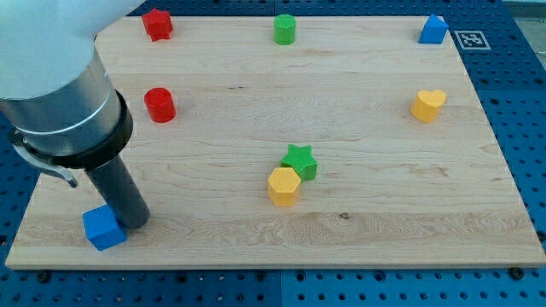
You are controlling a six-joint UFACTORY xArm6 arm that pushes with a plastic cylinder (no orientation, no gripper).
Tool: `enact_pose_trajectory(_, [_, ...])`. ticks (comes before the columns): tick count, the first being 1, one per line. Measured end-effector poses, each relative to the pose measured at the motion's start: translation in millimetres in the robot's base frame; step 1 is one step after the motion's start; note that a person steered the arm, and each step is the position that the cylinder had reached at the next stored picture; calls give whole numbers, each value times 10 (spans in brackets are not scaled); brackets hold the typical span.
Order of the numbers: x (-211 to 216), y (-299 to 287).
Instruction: Move the green star to the right of the hexagon
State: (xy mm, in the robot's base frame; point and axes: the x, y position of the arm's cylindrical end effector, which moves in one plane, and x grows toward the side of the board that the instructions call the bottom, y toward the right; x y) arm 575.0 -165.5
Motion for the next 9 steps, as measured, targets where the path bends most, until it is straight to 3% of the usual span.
enact_pose_trajectory(1, [-275, 226])
enact_pose_trajectory(2, [-550, 911])
enact_pose_trajectory(3, [-606, 1213])
enact_pose_trajectory(6, [-659, 1314])
enact_pose_trajectory(9, [-804, 2203])
